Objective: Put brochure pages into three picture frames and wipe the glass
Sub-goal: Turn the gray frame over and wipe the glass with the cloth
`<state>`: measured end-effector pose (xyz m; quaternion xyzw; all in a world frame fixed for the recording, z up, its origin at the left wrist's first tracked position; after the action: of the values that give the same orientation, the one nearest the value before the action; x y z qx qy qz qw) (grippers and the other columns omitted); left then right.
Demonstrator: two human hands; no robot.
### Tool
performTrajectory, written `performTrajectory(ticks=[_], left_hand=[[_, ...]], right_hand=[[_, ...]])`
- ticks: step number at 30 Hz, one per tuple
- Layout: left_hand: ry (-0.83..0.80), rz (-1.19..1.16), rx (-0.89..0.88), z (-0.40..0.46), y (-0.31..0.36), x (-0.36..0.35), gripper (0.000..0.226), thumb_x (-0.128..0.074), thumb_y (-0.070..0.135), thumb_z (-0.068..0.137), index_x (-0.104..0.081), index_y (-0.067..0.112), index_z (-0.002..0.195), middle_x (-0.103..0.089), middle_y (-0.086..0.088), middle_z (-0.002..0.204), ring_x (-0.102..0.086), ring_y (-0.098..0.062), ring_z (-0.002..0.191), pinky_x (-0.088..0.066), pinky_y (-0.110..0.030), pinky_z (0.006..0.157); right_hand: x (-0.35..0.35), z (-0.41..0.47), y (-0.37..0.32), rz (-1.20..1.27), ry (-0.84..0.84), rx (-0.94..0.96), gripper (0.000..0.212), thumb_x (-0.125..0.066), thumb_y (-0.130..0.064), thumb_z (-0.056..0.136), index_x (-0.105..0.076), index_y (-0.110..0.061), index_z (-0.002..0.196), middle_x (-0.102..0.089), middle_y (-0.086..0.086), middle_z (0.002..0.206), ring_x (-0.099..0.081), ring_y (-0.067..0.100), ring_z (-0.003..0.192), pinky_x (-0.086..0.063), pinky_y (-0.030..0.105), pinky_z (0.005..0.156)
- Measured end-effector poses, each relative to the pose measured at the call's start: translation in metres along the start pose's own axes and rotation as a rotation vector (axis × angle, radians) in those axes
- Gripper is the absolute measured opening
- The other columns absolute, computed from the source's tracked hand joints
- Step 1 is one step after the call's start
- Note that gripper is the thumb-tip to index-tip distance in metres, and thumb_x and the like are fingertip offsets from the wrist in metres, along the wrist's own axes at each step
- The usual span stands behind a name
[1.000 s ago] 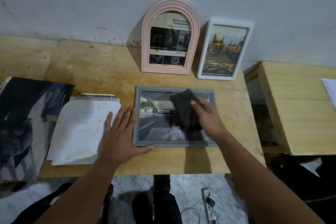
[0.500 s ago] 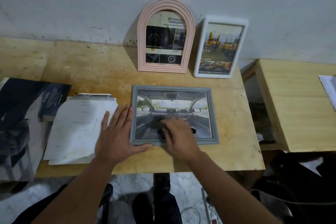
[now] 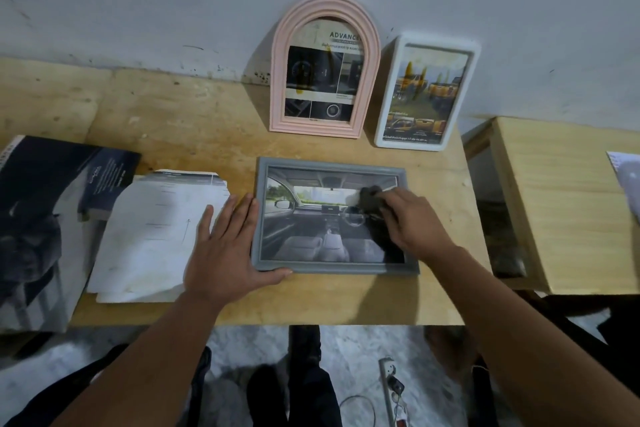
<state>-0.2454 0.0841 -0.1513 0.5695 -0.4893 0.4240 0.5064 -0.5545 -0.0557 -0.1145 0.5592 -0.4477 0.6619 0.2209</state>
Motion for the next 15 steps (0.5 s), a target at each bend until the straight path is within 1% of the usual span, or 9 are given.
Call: performTrajectory(ticks=[3,5,7,9,12,15], left_hand=[[0.002,0.001,-0.001,0.0,-0.001,0.0,0.137,-0.028,0.106,0.068,-0.009,0.013,0.166,-0.004,-0.001,0.175,0.003,-0.019,0.162,-0.007,-0.058,0.129],[-0.008,0.01,0.005,0.0,-0.001,0.0,0.137,-0.025,0.107,0.067,-0.007,0.014,0.166,-0.002,0.0,0.175,0.005,-0.019,0.162,-0.006,-0.057,0.128],[-0.007,0.02,0.006,0.0,-0.001,0.0,0.138,-0.023,0.108,0.067,-0.003,0.015,0.166,0.001,0.0,0.175,0.007,-0.019,0.161,-0.005,-0.057,0.128],[-0.006,0.019,0.008,-0.001,-0.001,0.001,0.137,-0.023,0.108,0.067,-0.003,0.014,0.166,0.001,0.0,0.175,0.006,-0.019,0.162,-0.006,-0.057,0.128],[-0.011,0.012,0.004,-0.001,-0.001,0.001,0.136,-0.025,0.106,0.069,-0.007,0.013,0.166,-0.003,-0.001,0.175,0.002,-0.021,0.162,-0.008,-0.058,0.128],[-0.005,-0.01,0.002,-0.001,-0.001,0.0,0.132,-0.03,0.102,0.071,-0.006,0.014,0.167,-0.007,-0.001,0.175,-0.001,-0.02,0.162,-0.009,-0.058,0.128]], right_hand=[[-0.023,-0.031,-0.019,0.073,0.022,0.054,0.024,-0.049,-0.018,0.1,-0.061,-0.012,0.121,-0.062,0.007,0.105,-0.057,0.031,0.09,-0.049,0.045,0.075],[-0.031,-0.047,-0.037,0.119,0.043,0.059,0.025,-0.049,-0.017,0.101,-0.061,-0.01,0.121,-0.062,0.007,0.106,-0.057,0.03,0.091,-0.048,0.044,0.078],[-0.041,-0.054,-0.06,0.163,0.042,0.045,0.026,-0.047,-0.021,0.101,-0.061,-0.011,0.122,-0.063,0.005,0.107,-0.056,0.027,0.093,-0.048,0.045,0.081],[-0.052,-0.052,-0.086,0.183,0.046,0.041,0.028,-0.046,-0.023,0.101,-0.062,-0.013,0.122,-0.063,0.003,0.107,-0.056,0.025,0.094,-0.047,0.046,0.081],[-0.07,-0.035,-0.135,0.193,0.053,0.071,0.029,-0.046,-0.022,0.1,-0.061,-0.015,0.124,-0.063,0.004,0.111,-0.056,0.027,0.096,-0.046,0.047,0.082],[-0.081,-0.019,-0.174,0.245,0.035,0.097,0.029,-0.047,-0.021,0.099,-0.062,-0.014,0.123,-0.064,0.006,0.112,-0.057,0.028,0.096,-0.043,0.045,0.081]])
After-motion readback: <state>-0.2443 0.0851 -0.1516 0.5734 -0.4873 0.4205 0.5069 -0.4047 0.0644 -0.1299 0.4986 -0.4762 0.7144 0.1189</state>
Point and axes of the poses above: each hand's wrist, its own z-axis towards the middle knuckle, its own x-axis out of the back of the hand, y = z × x, the point moved 5 cm from there along z, towards the middle knuckle
